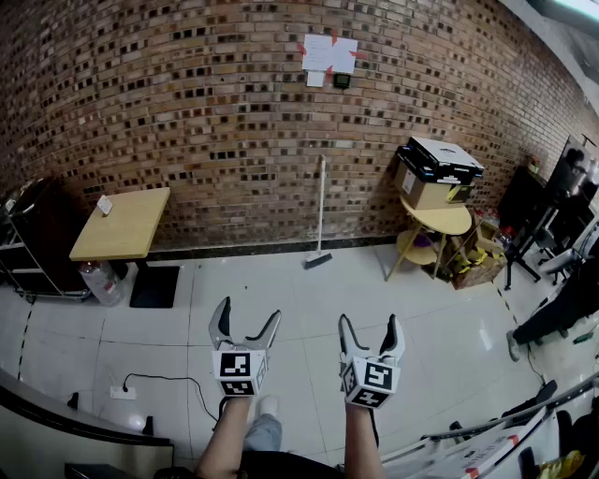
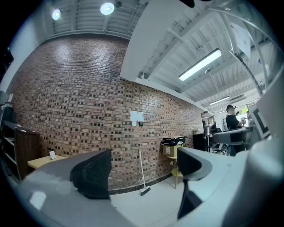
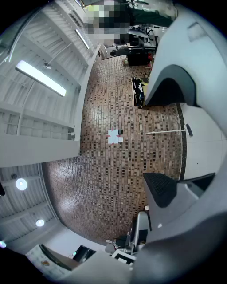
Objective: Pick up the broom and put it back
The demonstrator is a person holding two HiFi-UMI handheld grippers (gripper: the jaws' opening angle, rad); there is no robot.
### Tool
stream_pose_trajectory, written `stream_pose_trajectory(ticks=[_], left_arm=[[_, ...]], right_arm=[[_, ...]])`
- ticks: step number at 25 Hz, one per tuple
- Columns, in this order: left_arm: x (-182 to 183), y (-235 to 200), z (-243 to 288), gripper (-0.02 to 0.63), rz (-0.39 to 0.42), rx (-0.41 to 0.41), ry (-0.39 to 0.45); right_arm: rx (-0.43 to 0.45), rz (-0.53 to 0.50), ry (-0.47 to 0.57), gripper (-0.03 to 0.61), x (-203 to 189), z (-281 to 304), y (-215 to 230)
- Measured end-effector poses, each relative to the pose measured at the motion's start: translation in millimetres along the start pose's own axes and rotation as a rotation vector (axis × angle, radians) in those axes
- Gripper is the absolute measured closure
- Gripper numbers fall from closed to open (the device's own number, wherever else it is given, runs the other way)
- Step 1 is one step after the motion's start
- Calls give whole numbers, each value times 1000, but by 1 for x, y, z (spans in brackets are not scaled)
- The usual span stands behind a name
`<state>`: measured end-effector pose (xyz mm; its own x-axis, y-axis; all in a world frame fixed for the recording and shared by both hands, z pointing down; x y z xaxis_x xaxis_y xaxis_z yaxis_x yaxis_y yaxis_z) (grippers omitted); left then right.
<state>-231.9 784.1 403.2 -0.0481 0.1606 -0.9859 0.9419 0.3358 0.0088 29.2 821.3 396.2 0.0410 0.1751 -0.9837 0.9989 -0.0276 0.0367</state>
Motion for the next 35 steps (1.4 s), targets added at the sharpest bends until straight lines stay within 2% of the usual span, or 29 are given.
stream_pose_trajectory(ticks=[6, 12, 14, 17, 20, 23, 27, 29, 32, 35], left_arm=[[-19, -47, 91, 149, 7, 15, 7], [-13, -114, 171, 150, 37, 15, 97], [-18, -132, 190, 150, 44, 15, 98], [-39, -148, 216, 150, 30, 6, 63], [-51, -151, 245, 149, 29, -21, 42], [-60, -150, 285, 145, 48, -40, 35], [-88, -144, 352, 143, 63, -55, 26], [-90, -140, 398, 143, 63, -62, 35], [-77, -133, 474, 143, 39, -80, 64], [-74, -128, 537, 143, 29, -67, 82]], right_arm=[[88, -82, 53, 112, -21, 99, -25], [40, -82, 42, 115, -30, 201, -49], [20, -74, 61, 116, -31, 222, -53], [1, -67, 35, 117, -46, 247, -53], [-18, -63, -14, 117, -61, 271, -46], [-13, -31, -20, 117, -74, 310, -33], [-10, 20, -16, 117, -105, 373, -6], [-18, 34, -28, 116, -114, 414, 11], [-32, 57, -29, 117, -109, 486, 43], [-5, 44, 0, 117, -96, 548, 64]])
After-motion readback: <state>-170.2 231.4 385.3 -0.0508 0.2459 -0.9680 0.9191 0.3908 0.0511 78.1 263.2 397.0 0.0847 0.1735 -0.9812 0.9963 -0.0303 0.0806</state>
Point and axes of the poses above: the fingertips, and each gripper's own axes: z forward along the fingers, y to its right, x out of its top, the point moved 5 cm from there along -z, backward along the fingers, and after that the axes turned 11 degrees about y, right-handed, at the moved point
